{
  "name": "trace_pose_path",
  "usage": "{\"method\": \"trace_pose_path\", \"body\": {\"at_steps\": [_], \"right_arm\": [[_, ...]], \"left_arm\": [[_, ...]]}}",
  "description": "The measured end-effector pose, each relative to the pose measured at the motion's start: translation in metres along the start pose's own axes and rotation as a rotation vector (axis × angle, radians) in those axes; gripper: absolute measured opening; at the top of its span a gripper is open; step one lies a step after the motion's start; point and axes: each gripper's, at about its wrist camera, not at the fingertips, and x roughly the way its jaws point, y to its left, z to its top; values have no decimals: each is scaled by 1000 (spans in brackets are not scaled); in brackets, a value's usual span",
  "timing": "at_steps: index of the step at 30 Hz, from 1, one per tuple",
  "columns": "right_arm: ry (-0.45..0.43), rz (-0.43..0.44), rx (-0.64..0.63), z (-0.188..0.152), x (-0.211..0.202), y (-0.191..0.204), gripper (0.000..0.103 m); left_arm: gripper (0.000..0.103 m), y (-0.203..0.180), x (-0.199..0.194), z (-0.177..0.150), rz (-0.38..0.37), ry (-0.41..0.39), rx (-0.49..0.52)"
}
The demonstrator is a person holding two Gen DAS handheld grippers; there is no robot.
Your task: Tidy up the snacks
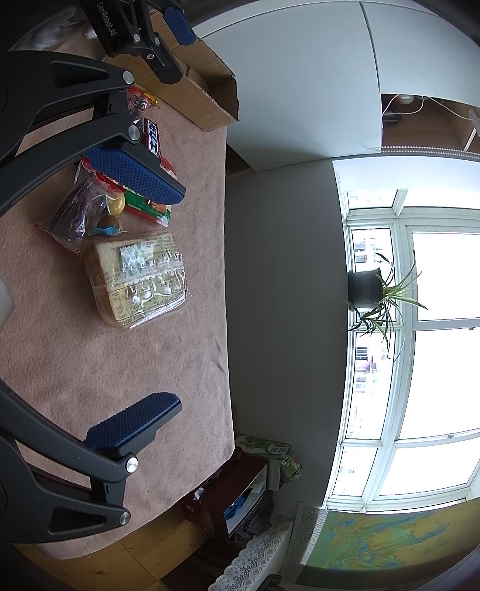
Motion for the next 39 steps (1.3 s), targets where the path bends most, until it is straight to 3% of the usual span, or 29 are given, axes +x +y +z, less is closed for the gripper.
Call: {"method": "trace_pose_path", "body": {"at_steps": [7,16,22,27,32,36,39], "right_arm": [[61,57,110,-1,15,-34,103],[184,191,286,-15,49,-76,103],[244,274,337,-26,57,-84,97],[265,291,319,-26,65,-79,97],[304,332,342,-24,80,-81,90],[339,382,369,-23,94,-85,88],[367,413,390,-24,103,-86,81]], "left_arm": [[90,0,4,0,-16,20,-12],[90,-5,12,-2,-72,61,-26],[90,-8,15,-6,-89,80,-15],[89,-14,19,-8,-158,118,-28],[86,-31,24,-5,-213,136,-23],[78,-47,42,-2,-297,204,-38],[74,-59,57,-3,-347,256,-46]]}}
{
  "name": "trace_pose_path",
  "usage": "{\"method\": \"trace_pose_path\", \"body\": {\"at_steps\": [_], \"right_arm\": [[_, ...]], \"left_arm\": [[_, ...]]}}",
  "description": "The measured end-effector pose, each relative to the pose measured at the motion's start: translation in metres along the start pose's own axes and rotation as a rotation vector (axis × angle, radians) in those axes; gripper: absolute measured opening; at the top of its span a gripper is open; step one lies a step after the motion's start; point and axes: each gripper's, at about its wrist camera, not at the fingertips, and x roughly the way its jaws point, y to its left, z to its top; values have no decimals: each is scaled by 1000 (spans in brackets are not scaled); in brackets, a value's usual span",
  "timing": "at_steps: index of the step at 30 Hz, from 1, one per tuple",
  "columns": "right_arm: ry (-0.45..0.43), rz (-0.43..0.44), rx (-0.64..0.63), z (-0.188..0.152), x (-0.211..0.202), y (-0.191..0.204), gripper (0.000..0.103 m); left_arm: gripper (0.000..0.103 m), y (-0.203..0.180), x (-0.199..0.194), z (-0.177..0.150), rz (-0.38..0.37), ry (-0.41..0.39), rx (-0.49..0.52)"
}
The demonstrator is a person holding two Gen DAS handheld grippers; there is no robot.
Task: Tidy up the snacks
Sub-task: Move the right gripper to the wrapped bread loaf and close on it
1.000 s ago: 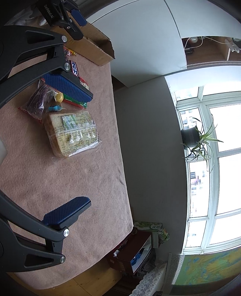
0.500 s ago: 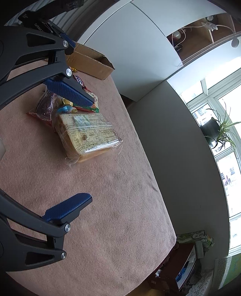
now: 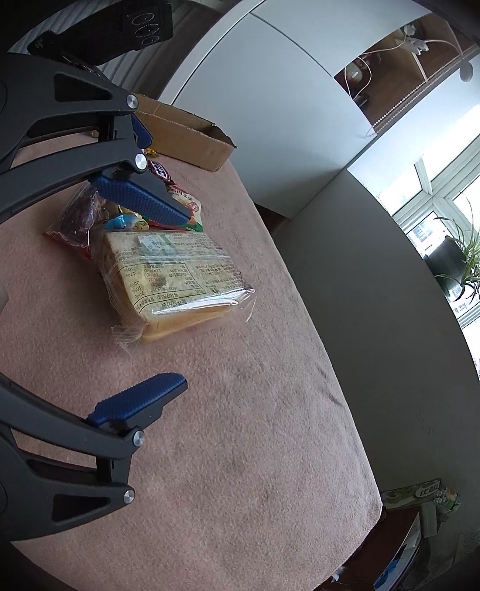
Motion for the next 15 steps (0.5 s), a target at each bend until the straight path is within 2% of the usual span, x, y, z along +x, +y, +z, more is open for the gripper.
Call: {"method": "trace_pose_path", "body": {"at_steps": [8,10,12,15], "right_arm": [[46,66,75,2,14,-15,73],[65,92,88,2,18,-18,65],[67,100,91,4,19,-18,65],[69,104,84,6,21,-17,64]], "left_arm": [[71,5,43,13,-131,133,-130],[70,6,50,15,-133,149,-139],[63,3,54,17,-131,165,-123],[62,-4,60,19,-131,182,-95]]}}
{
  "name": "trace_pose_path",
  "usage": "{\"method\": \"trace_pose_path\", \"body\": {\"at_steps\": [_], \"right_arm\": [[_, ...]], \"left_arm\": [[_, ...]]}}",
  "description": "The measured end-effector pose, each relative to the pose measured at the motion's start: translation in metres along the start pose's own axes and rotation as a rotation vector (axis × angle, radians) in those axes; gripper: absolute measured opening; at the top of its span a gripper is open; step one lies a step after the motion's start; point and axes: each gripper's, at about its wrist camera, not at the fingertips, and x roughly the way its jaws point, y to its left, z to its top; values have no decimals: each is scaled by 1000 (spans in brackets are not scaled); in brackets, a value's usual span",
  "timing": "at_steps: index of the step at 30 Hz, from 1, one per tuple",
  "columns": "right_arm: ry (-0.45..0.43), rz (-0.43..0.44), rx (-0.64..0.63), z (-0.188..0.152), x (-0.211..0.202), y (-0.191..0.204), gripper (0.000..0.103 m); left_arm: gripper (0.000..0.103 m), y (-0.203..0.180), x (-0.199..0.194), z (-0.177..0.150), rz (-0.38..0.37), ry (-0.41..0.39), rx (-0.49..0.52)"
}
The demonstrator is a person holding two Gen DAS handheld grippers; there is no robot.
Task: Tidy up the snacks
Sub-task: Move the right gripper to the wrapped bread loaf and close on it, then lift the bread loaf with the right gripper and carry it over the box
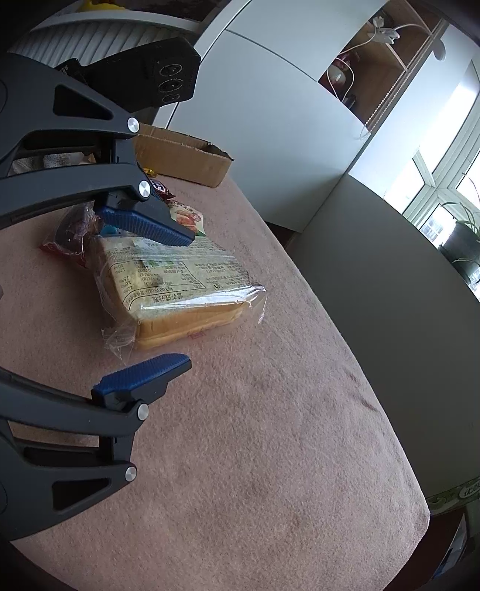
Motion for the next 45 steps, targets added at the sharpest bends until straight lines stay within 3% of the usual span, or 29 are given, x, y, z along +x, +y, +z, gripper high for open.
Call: {"method": "trace_pose_path", "body": {"at_steps": [4,16,22,25,33,45], "right_arm": [[18,-9,-21,3,5,3,55],[76,-42,-53,2,19,2,52],[74,-88,-124,-3,21,15,52],[76,-76,-106,-2,20,11,52],[90,-46,-66,4,18,0,47],[72,-22,-81,5,6,4,41]], "left_arm": [[61,-1,16,1,1,44,11],[61,-18,16,-9,-10,99,124],[64,-10,22,-2,-44,109,67],[64,-12,17,-3,-12,90,107],[63,-1,29,8,-103,134,50],[64,-18,22,6,-91,101,110]]}}
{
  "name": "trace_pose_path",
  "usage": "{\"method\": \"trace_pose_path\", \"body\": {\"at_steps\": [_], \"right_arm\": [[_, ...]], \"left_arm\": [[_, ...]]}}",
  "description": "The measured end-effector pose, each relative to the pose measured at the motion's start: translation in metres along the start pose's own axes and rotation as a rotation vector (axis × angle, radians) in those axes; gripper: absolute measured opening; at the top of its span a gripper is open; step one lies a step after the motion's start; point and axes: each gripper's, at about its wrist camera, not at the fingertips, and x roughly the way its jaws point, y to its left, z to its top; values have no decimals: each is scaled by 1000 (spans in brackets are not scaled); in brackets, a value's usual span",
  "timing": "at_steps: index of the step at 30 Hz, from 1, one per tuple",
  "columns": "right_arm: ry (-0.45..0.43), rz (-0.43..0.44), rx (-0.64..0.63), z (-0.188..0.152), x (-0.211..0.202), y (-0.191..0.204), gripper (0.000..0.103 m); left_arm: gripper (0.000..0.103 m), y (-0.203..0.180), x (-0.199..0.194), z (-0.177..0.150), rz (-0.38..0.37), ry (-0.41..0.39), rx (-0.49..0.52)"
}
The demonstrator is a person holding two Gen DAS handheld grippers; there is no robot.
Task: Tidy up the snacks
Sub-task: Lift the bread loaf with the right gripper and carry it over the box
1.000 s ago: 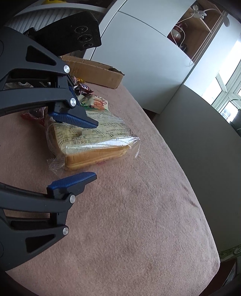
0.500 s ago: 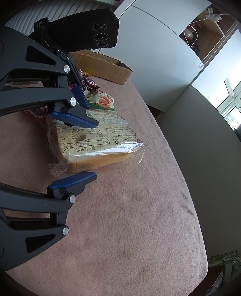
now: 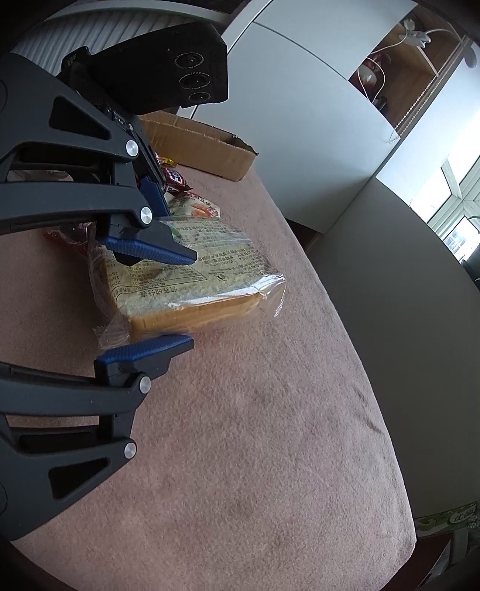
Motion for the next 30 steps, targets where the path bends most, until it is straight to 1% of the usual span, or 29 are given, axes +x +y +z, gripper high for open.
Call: {"method": "trace_pose_path", "body": {"at_steps": [3,6,10,15,21,30], "right_arm": [[-21,9,-2,0,-7,4,40],[-50,16,-13,1,-18,11,40],[-86,5,-55,1,-30,27,40],[-107,20,-87,-1,-37,48,40],[-101,53,-135,-3,-31,84,40],[-62,97,-225,-14,2,151,40]], "left_arm": [[64,-1,-4,1,-12,-11,-8],[64,-7,-14,0,-1,-41,23],[64,-11,-27,1,-10,-73,30],[64,-11,-47,-2,-2,-122,41],[64,-8,-73,-9,29,-176,30],[64,22,-116,-32,95,-258,-18]]}}
